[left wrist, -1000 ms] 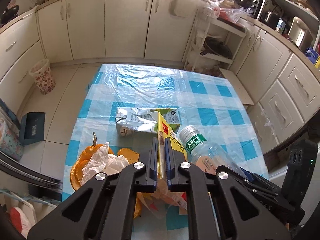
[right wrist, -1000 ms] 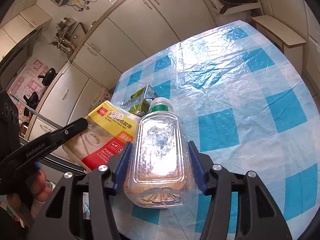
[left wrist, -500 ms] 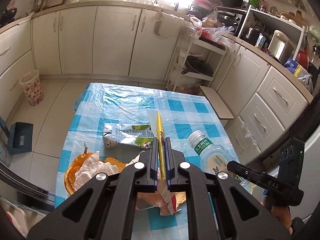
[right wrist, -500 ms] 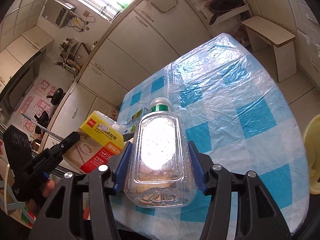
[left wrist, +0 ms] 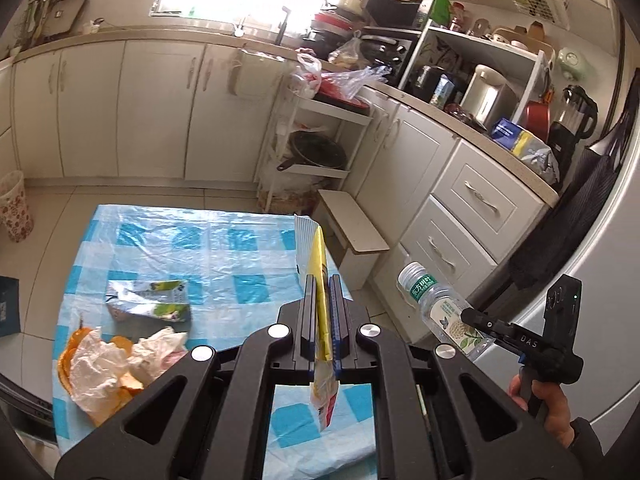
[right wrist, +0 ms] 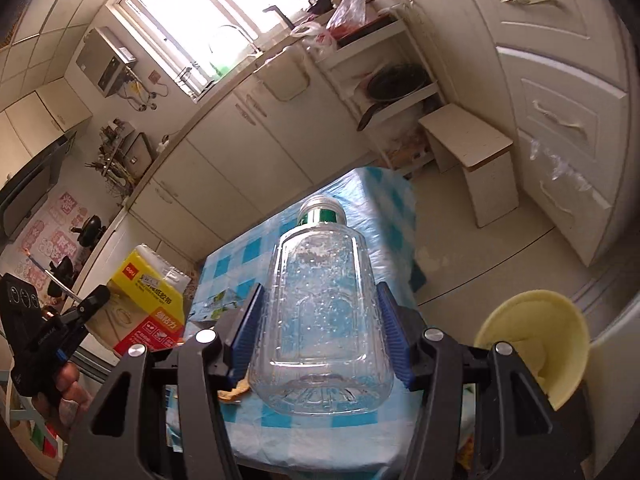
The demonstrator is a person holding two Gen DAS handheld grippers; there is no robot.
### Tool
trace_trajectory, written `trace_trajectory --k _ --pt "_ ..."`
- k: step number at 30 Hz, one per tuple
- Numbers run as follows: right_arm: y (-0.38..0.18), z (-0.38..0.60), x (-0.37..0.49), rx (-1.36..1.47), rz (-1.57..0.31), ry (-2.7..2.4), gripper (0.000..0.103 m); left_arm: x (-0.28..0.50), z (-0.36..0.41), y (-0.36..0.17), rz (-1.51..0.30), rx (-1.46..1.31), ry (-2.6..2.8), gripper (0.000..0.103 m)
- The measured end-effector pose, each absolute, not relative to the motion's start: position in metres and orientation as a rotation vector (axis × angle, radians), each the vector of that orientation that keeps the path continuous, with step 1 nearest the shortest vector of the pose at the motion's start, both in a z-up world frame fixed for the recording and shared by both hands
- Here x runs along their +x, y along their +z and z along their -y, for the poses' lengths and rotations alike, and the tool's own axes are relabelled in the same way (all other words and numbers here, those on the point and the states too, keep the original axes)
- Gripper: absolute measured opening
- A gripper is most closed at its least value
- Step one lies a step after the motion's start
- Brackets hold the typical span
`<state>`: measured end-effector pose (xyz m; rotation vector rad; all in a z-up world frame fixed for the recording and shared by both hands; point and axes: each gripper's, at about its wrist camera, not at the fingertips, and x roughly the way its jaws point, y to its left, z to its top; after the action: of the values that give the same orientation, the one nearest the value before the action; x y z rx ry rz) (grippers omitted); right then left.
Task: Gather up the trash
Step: 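Carry the bottle and snack bag to the yellow bucket and release both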
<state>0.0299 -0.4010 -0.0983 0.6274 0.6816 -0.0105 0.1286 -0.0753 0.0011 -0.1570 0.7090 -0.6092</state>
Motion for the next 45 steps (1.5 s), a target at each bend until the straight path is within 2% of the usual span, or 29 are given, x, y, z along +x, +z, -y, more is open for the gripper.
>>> trace_trajectory --k 4,14,26,30,40,43,45 --pt "-0.121 0.442 0.008 0.634 -0.719 -0.112 0.055 0.121 0.134 0.0 -0.741 -0.109 -0.695 0.006" --pt "-0.243 0.509 -0.011 0.76 -0.906 -0.254 0.055 0.099 0.281 -0.003 -0.794 0.016 -0.887 0.006" --pt "-0.327 0.527 0.01 0.803 -1.009 -0.295 0.056 0.129 0.395 -0.109 -1.042 0.079 -0.926 0.006" --pt "-0.34 0.531 0.008 0.807 -1.005 -0.312 0.062 0.137 0.422 -0.151 -1.122 0.091 -0.909 0.006" --pt "-0.319 0.516 -0.042 0.716 -0.984 -0.345 0.066 0.131 0.471 -0.233 -1.247 0.206 -0.836 0.006" --pt "-0.308 0.516 -0.057 0.709 -0.968 -0.354 0.066 0.133 0.477 -0.252 -1.321 0.244 -0.81 0.012" --pt "-0.299 0.518 -0.061 0.716 -0.951 -0.36 0.066 0.135 0.475 -0.254 -1.329 0.247 -0.794 0.023"
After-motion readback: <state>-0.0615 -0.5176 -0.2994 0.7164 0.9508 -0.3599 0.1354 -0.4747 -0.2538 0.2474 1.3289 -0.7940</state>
